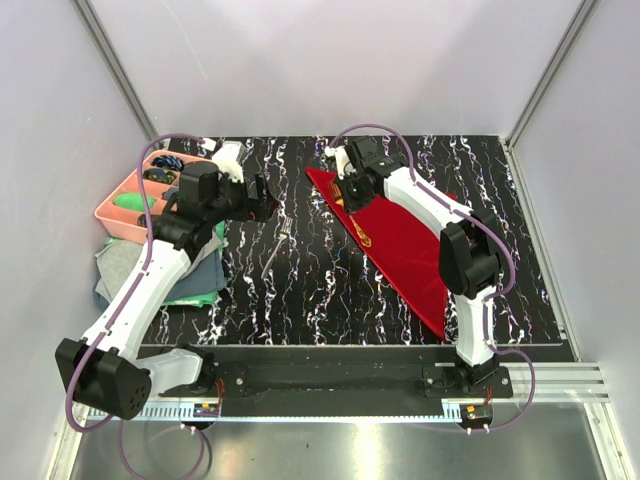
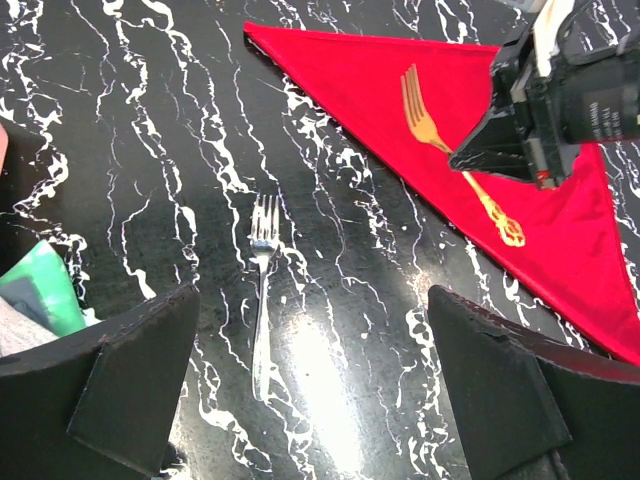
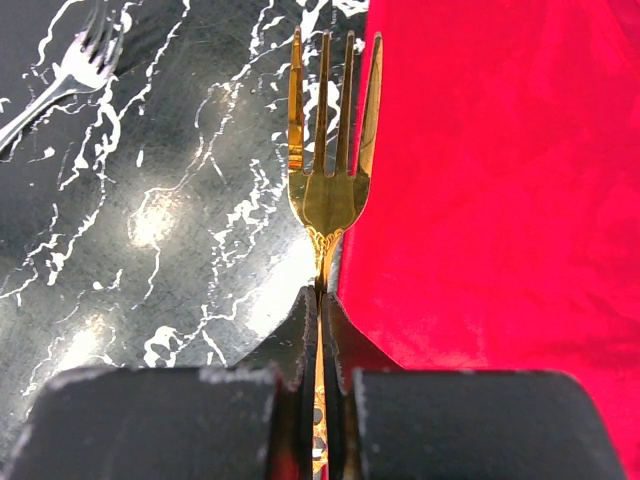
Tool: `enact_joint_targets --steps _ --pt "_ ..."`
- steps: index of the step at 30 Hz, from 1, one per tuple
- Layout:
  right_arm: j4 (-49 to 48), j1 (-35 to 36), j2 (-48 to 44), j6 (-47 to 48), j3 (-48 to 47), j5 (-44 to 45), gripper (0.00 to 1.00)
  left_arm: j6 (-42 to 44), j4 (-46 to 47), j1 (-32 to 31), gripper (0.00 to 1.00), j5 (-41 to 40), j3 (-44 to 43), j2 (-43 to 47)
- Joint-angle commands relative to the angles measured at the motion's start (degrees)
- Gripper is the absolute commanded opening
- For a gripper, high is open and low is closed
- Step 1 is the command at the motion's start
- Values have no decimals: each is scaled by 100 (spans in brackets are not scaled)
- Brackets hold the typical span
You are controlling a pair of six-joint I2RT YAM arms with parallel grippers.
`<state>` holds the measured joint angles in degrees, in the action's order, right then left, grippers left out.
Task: Fold the napkin, place the utensils inside, and roll it up
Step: Place the utensil onto the napkin
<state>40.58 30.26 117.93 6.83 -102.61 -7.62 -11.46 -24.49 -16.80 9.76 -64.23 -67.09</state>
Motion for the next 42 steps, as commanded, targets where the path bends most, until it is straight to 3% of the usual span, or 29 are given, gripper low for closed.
enact_joint_targets --steps 1,16,22,28,42 --pt "-208 -117 -332 204 12 -178 0 92 111 27 99 -18 -20 30" --pt "-366 -416 -314 477 347 -354 0 -224 146 10 99 412 -11 -15" --pt "-349 -582 -270 661 417 -390 0 -497 155 19 99 1080 252 239" --pt "-340 -820 -279 881 619 -556 0 -330 129 19 99 896 709 819" --pt "-41 -917 468 1084 373 -574 0 -339 102 19 99 1002 833 855"
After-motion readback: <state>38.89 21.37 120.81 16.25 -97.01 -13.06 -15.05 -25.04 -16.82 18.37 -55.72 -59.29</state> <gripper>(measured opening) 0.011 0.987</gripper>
